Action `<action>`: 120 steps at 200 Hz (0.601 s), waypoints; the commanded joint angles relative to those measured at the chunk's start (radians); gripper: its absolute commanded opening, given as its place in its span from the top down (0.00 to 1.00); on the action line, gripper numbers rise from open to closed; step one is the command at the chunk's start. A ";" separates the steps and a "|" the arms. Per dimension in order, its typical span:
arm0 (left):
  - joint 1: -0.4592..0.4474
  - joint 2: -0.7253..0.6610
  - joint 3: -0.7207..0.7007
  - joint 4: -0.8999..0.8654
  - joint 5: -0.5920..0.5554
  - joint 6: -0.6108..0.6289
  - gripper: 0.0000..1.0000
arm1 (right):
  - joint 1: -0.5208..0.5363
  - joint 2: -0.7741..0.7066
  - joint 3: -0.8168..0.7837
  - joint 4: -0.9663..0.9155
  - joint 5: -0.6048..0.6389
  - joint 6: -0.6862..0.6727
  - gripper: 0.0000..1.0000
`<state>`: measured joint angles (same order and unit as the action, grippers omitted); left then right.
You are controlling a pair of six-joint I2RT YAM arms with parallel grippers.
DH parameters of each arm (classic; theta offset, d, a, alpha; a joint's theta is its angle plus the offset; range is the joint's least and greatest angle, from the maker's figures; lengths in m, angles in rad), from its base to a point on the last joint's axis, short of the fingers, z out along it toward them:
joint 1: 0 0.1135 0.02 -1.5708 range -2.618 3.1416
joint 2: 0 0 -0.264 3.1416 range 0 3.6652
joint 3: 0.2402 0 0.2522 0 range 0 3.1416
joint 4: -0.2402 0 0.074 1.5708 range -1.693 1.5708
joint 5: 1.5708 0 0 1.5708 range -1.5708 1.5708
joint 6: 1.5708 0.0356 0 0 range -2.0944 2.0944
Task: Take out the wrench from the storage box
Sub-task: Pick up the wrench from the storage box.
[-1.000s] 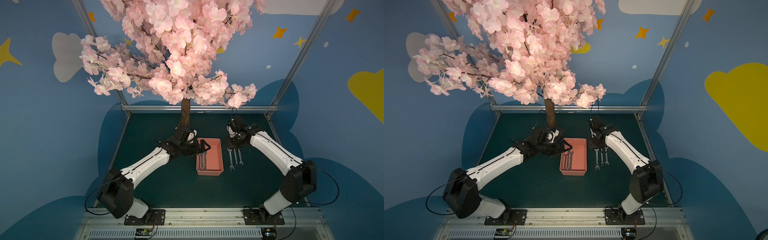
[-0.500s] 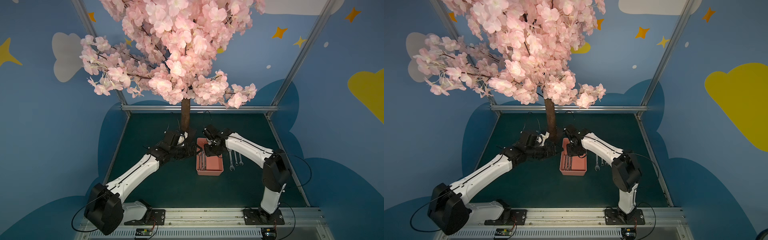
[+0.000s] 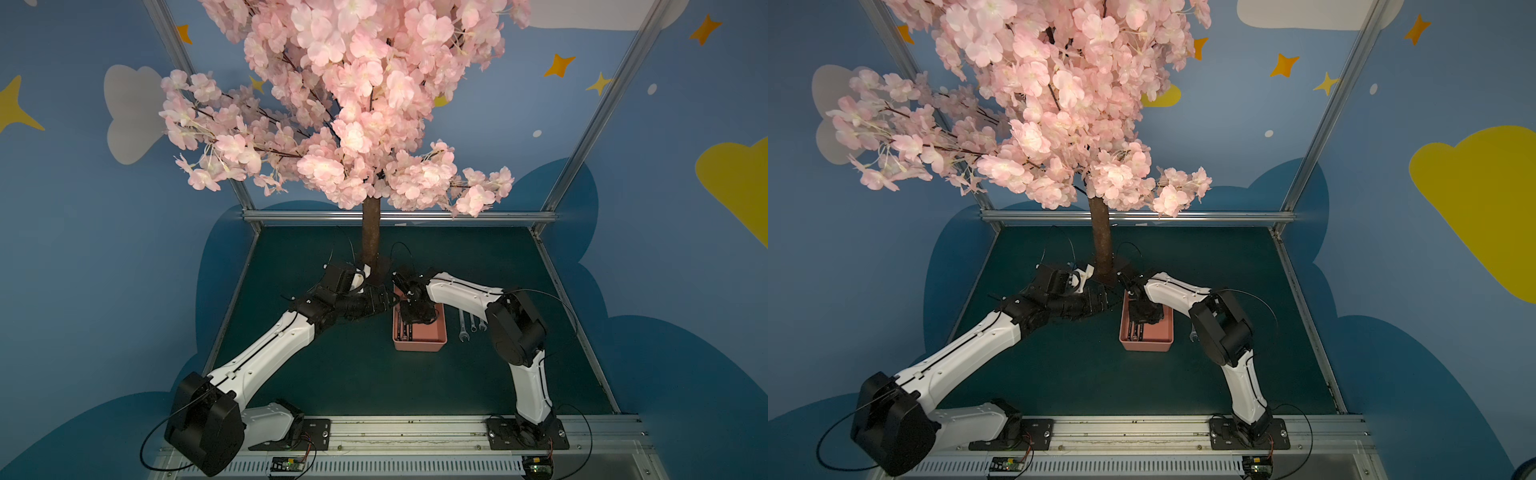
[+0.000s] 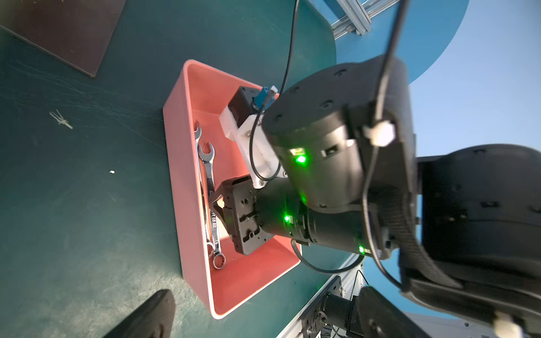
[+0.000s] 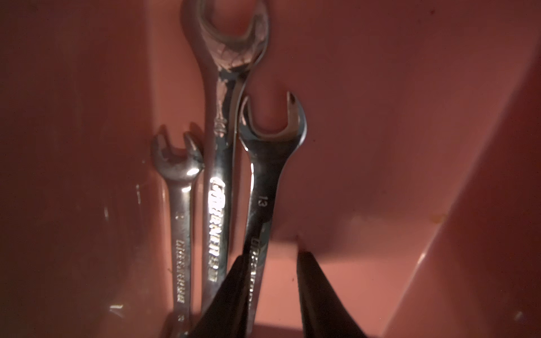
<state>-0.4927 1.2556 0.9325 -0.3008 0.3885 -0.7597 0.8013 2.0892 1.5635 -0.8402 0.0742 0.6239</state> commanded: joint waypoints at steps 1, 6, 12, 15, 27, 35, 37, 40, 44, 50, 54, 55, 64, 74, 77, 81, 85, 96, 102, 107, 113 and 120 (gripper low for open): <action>0.008 -0.002 -0.008 -0.004 0.012 0.022 0.00 | 0.000 0.036 0.024 0.000 0.041 0.003 0.68; 0.007 -0.002 -0.008 -0.003 0.012 0.022 0.00 | -0.001 0.042 0.025 -0.002 0.047 0.003 0.69; 0.009 -0.002 -0.009 -0.004 0.012 0.022 0.00 | -0.002 0.048 0.025 -0.003 0.058 0.001 0.70; 0.009 -0.004 -0.009 -0.004 0.012 0.021 0.00 | -0.002 0.051 0.025 -0.004 0.063 -0.002 0.70; 0.008 0.002 -0.009 -0.003 0.012 0.021 0.00 | -0.005 0.065 0.029 -0.009 0.078 -0.008 0.71; 0.009 0.003 -0.007 -0.002 0.012 0.021 0.00 | -0.005 0.078 0.034 -0.013 0.097 -0.013 0.71; 0.009 0.004 -0.007 -0.002 0.012 0.022 0.00 | -0.006 0.081 0.035 -0.015 0.101 -0.013 0.71; 0.009 0.005 -0.006 -0.002 0.013 0.021 0.00 | -0.007 0.087 0.040 -0.021 0.105 -0.013 0.71; 0.009 0.007 -0.005 -0.002 0.015 0.020 0.00 | -0.009 0.095 0.046 -0.027 0.105 -0.014 0.71; 0.007 0.011 -0.002 -0.003 0.015 0.019 0.00 | -0.011 0.107 0.051 -0.030 0.107 -0.013 0.71; 0.009 0.012 -0.001 -0.003 0.016 0.019 0.00 | -0.012 0.114 0.052 -0.028 0.108 -0.013 0.71; 0.009 0.013 -0.001 -0.003 0.016 0.020 0.00 | -0.013 0.115 0.052 -0.027 0.108 -0.013 0.71; 0.008 0.017 0.001 0.000 0.019 0.020 0.00 | -0.015 0.129 0.053 -0.026 0.103 -0.011 0.71; 0.007 0.022 0.003 0.000 0.019 0.020 0.00 | -0.015 0.139 0.052 -0.016 0.090 -0.008 0.71; 0.008 0.023 0.003 0.000 0.020 0.019 0.00 | -0.015 0.141 0.050 -0.011 0.086 -0.006 0.71; 0.009 0.025 0.004 -0.002 0.020 0.019 0.00 | -0.016 0.143 0.049 -0.005 0.079 -0.006 0.71; 0.009 0.028 0.007 -0.002 0.019 0.019 0.00 | -0.015 0.145 0.047 0.001 0.072 -0.003 0.71; 0.009 0.029 0.010 -0.003 0.022 0.020 0.00 | -0.017 0.152 0.046 0.013 0.047 0.002 0.71; 0.009 0.030 0.011 -0.004 0.023 0.021 0.00 | -0.020 0.155 0.045 0.018 0.020 0.009 0.71; 0.009 0.031 0.012 -0.006 0.023 0.022 0.00 | -0.021 0.154 0.039 0.028 0.003 0.016 0.71; 0.009 0.032 0.013 -0.008 0.023 0.023 0.00 | -0.019 0.152 0.031 0.038 0.000 0.020 0.71; 0.009 0.033 0.014 -0.012 0.023 0.021 0.00 | -0.012 0.158 0.036 0.028 0.023 0.020 0.72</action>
<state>-0.4889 1.2812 0.9325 -0.3016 0.3935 -0.7551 0.7906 2.1529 1.6379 -0.8379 0.1081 0.6266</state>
